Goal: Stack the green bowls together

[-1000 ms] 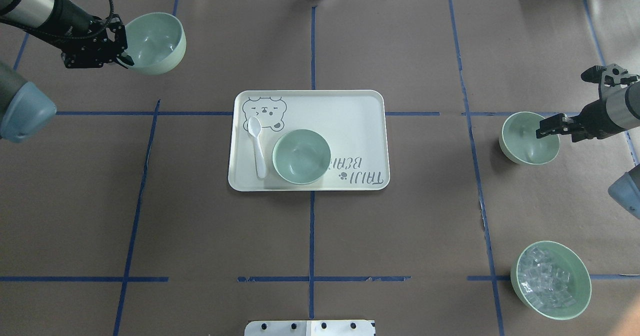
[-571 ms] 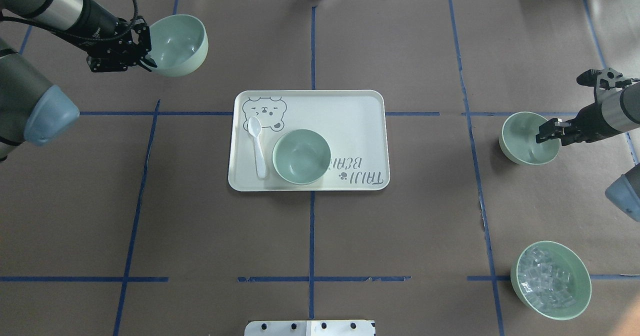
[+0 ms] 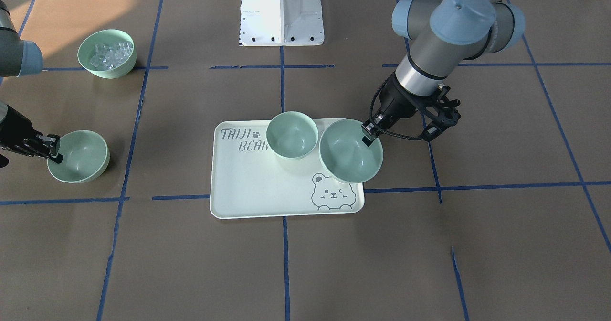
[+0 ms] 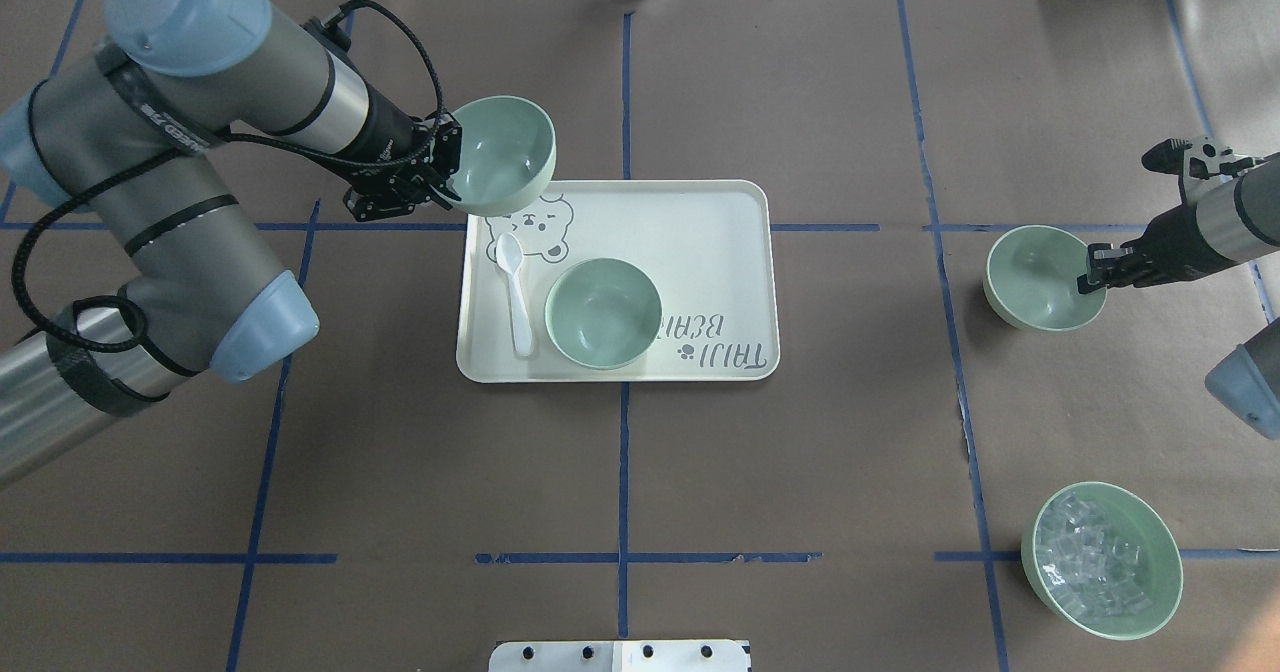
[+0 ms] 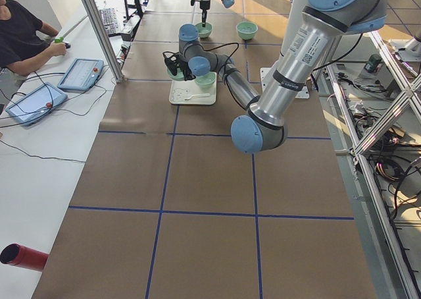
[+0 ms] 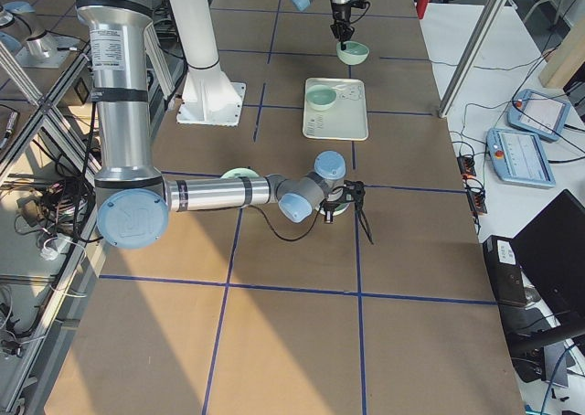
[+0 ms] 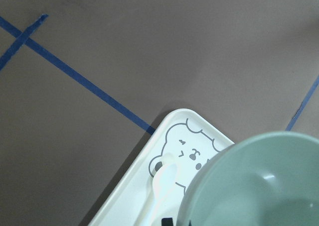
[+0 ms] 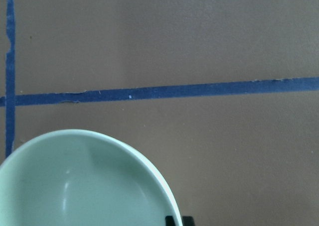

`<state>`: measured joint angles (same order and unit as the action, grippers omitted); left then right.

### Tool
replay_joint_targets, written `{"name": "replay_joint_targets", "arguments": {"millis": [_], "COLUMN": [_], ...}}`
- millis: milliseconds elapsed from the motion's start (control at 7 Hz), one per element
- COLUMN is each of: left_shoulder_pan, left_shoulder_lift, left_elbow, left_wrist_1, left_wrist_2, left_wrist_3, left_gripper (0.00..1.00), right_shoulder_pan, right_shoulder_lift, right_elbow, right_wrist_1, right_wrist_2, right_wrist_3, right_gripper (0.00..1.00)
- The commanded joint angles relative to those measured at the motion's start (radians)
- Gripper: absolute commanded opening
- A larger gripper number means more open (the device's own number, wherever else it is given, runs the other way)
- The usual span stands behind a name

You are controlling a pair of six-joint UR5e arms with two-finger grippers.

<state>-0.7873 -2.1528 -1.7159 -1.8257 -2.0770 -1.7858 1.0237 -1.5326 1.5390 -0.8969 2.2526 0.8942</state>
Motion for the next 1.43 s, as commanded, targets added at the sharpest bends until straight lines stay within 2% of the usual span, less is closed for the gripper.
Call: {"name": "replay_joint_targets", "arguments": {"millis": [0,571,1143,1286], "left_shoulder_pan": [0.075,0.224,0.260,0.261], "left_shoulder_lift": [-0.038,-0.042,-0.042,-0.045], "left_elbow": [0.018,0.024,0.027,0.027], "left_wrist_1": [0.002,0.002,0.002,0.000], "left_wrist_2": [0.069,0.202,0.207,0.207], "left_wrist_3": [-0.017,-0.017,-0.015,-0.015], "left_gripper": [0.00,0.00,0.00,0.06], "right_shoulder_pan": [0.044,0.099,0.099,0.099], "right_shoulder_lift": [0.050,0.126,0.141,0.141], "right_elbow": [0.003,0.001,0.001,0.000], "right_wrist_1": [-0.010,-0.066,-0.066,-0.066], "right_wrist_2": [0.062,0.133,0.133,0.133], "right_wrist_3": [0.006,0.020,0.048,0.048], "right_gripper": [0.00,0.00,0.00,0.00]}}
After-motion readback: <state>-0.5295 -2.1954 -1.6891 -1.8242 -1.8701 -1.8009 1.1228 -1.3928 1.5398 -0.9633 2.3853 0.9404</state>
